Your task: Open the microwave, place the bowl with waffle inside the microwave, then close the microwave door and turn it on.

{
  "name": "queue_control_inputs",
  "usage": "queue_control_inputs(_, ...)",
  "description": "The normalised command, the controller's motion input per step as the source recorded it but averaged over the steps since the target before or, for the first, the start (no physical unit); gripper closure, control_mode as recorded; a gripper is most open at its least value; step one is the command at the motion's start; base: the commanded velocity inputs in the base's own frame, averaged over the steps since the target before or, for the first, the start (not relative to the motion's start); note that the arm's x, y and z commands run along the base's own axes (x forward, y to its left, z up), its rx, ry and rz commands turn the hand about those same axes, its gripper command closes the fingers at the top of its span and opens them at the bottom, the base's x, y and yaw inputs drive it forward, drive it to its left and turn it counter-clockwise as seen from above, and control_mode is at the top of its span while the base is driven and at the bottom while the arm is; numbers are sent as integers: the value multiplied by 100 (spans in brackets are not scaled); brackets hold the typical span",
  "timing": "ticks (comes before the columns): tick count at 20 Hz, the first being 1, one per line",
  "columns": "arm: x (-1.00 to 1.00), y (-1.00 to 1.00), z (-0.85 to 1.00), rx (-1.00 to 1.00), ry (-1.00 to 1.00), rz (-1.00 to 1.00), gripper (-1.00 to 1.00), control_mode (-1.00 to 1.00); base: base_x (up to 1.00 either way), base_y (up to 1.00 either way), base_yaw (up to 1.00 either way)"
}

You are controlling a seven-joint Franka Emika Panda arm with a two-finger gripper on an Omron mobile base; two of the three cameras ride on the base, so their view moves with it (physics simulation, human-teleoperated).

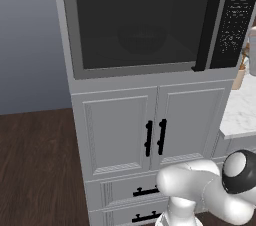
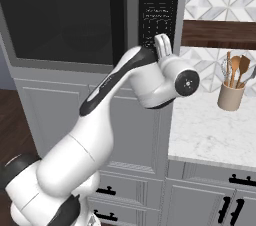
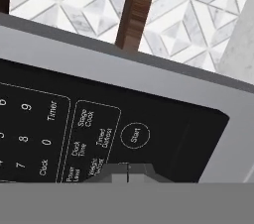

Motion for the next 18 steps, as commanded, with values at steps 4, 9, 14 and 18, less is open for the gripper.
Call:
queue_control_inputs(4,34,0,-13,0,0,0,100,-100,0,0,0)
queue_control_inputs(9,48,0,-17,0,1,0,100,-100,0,0,0)
queue_control_inputs(14,62,0,-22,0,5,0,100,-100,0,0,0)
queue_control_inputs(18,95,14,-56,-6,16,0,100,-100,0,0,0)
